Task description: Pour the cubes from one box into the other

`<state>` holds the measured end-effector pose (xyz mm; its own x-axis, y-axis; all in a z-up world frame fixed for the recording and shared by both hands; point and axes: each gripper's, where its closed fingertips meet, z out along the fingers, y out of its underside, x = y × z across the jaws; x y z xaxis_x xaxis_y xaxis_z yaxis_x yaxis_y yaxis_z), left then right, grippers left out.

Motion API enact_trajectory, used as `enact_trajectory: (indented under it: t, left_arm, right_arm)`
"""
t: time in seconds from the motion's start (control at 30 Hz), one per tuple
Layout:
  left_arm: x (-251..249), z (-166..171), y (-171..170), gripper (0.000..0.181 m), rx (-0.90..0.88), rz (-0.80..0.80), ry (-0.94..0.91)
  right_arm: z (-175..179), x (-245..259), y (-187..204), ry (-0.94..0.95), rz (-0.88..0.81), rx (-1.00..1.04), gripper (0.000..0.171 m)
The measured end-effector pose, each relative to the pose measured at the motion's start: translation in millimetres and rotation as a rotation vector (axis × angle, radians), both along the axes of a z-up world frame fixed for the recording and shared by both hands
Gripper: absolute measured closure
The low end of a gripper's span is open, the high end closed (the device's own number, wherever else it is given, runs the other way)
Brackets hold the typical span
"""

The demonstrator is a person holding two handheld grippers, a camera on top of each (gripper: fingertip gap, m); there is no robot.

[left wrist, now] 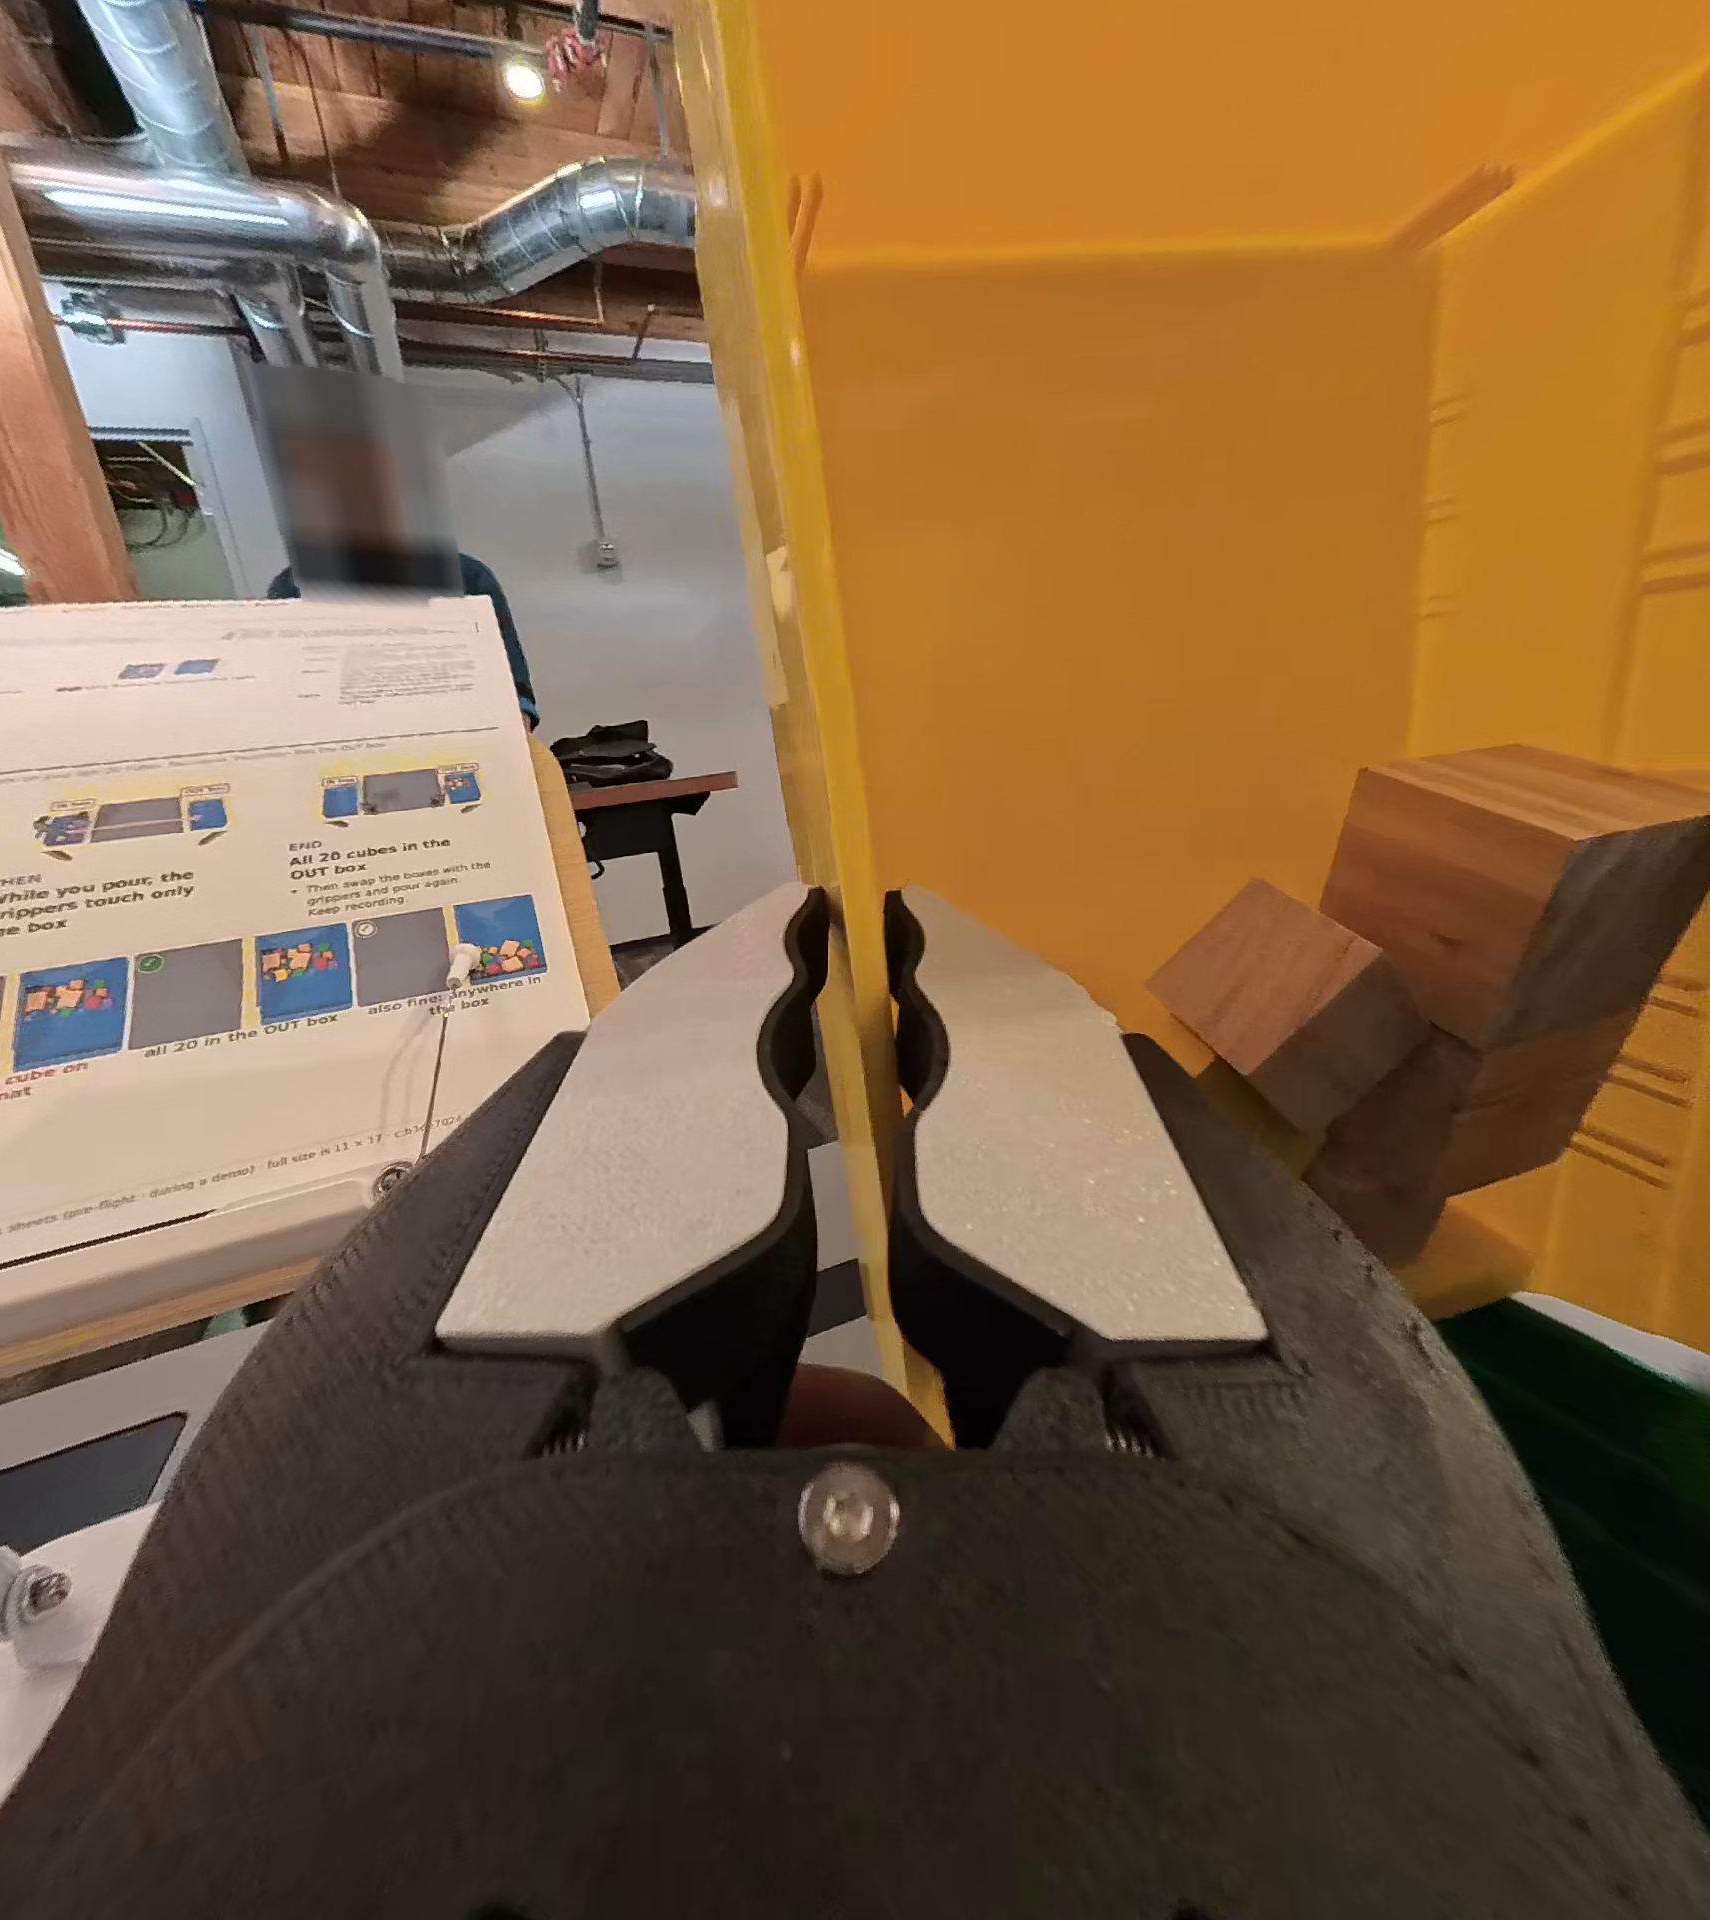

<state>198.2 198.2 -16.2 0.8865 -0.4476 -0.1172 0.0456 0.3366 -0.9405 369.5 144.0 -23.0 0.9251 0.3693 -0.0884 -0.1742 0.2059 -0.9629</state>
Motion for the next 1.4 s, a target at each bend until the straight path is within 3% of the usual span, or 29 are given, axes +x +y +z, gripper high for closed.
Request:
enact_trajectory:
  t: [0.87,1.4]
  left_arm:
    - [-2,5,0,0.173,-0.044,-0.016,-0.023]
    - [0,26,-7,0.171,0.033,-0.039,-0.082]
  right_arm:
    - [5,0,-4,-0.057,-0.016,0.034,0.164]
    - [34,1,-8,-0.103,-0.026,0.15,0.164]
